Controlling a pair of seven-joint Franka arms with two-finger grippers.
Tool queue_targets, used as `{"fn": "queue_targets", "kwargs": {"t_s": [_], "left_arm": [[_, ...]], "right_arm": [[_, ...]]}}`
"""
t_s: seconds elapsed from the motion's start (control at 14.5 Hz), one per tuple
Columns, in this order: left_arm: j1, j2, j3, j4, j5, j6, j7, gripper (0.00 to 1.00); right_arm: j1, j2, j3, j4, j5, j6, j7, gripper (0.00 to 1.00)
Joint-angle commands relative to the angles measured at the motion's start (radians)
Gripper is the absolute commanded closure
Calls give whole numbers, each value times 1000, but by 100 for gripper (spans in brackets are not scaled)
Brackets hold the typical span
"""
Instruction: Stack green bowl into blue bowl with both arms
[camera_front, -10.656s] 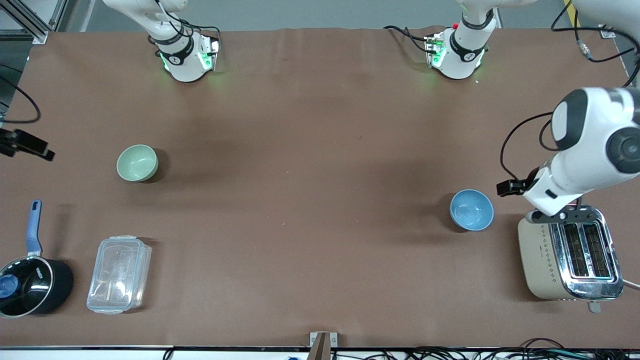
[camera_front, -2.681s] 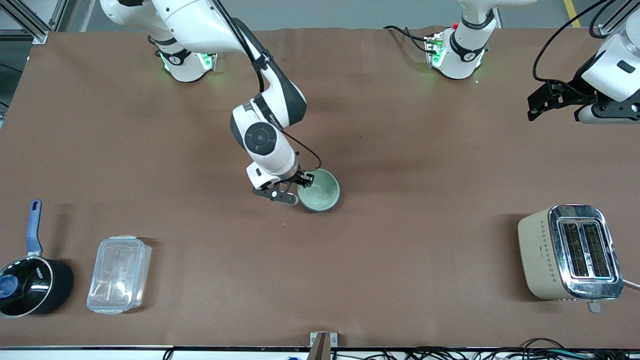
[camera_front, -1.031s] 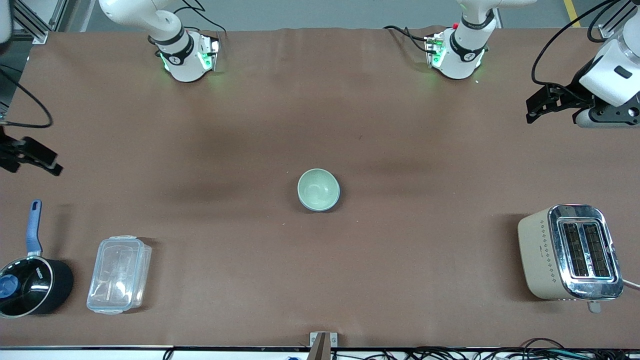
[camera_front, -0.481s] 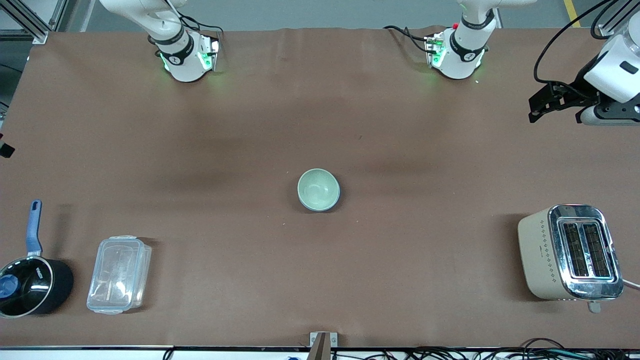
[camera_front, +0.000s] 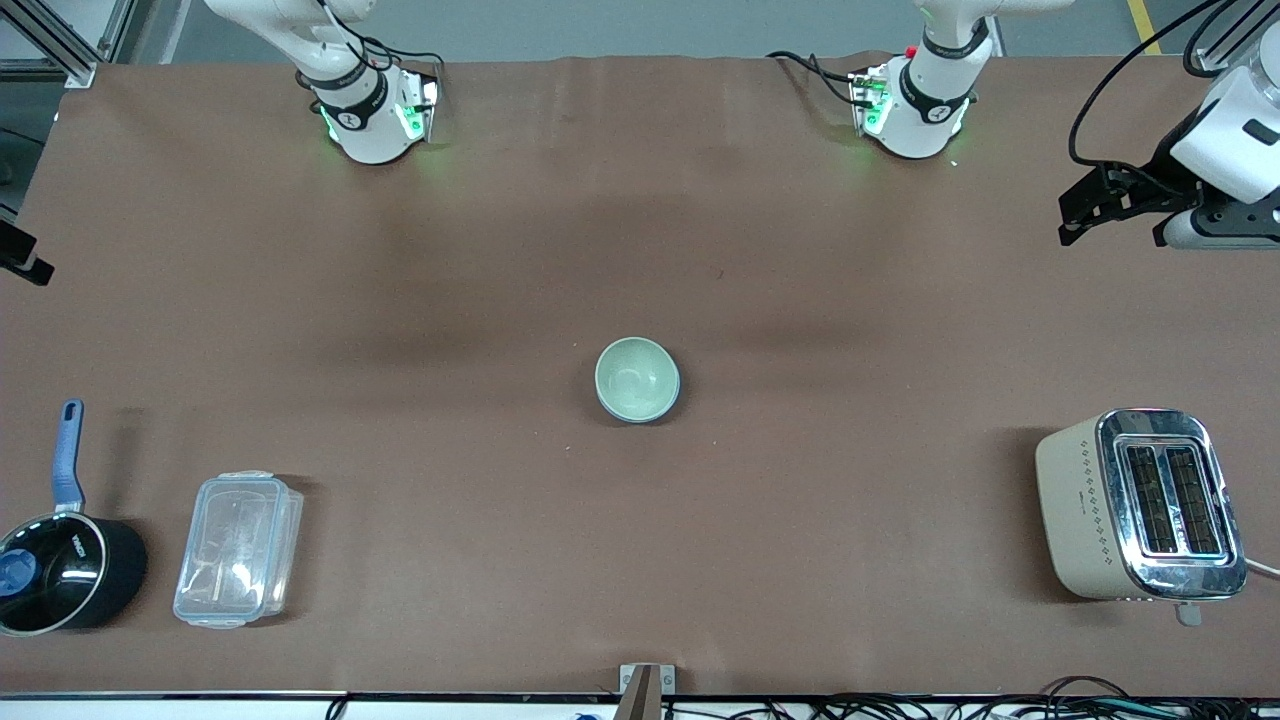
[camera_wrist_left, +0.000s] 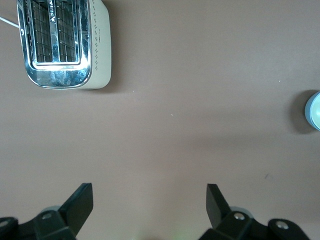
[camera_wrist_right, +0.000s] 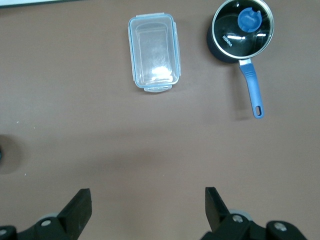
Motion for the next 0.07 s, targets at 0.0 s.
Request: {"fn": "queue_targets", "kwargs": {"t_s": [0.0], "left_arm": [[-2, 16, -2, 26, 1, -4, 15, 0]], "right_arm": [[-3, -91, 12, -138, -18, 27, -4, 1]]}}
